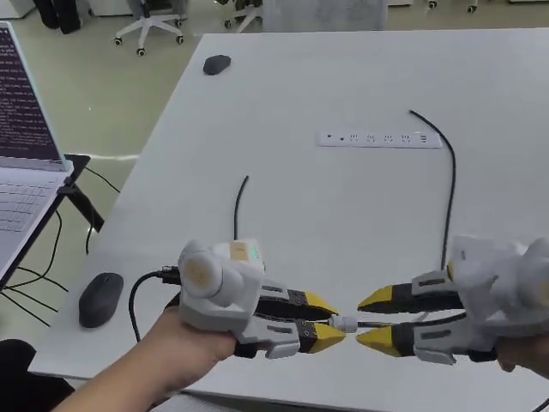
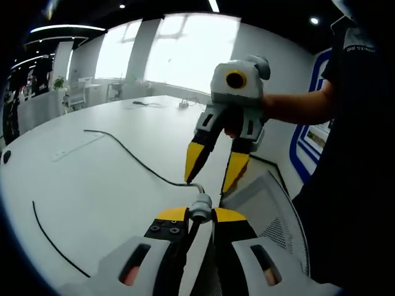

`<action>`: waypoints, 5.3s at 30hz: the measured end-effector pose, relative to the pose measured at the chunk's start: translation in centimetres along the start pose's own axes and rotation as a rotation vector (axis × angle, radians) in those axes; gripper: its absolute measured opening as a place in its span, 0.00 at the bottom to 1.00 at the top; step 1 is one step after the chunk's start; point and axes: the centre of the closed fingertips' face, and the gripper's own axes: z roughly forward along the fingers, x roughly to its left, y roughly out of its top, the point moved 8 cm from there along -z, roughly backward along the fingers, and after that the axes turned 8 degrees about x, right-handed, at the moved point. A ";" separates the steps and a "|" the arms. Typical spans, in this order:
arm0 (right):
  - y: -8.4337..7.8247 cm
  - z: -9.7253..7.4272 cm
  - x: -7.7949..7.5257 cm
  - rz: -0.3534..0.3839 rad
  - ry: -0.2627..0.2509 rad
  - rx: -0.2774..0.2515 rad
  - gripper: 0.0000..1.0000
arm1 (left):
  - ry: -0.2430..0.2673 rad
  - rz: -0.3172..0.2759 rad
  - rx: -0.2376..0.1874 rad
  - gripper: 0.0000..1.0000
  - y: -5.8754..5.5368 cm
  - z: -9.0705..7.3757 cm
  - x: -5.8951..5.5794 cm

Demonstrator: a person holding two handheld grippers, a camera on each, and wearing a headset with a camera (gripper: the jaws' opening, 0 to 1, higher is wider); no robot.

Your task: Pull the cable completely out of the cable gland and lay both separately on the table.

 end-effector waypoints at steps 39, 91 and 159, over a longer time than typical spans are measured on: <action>-0.3 1.2 0.6 -0.055 0.214 0.044 0.08 | -0.009 0.019 -0.005 0.15 1.2 0.4 -0.9; -2.0 -0.1 0.7 -0.232 -0.436 0.145 0.15 | 0.052 0.092 -0.066 0.15 2.4 0.6 -0.1; -9.1 -1.2 -3.8 0.533 -0.588 -0.032 0.00 | 0.091 0.000 -0.073 0.15 1.5 0.3 0.9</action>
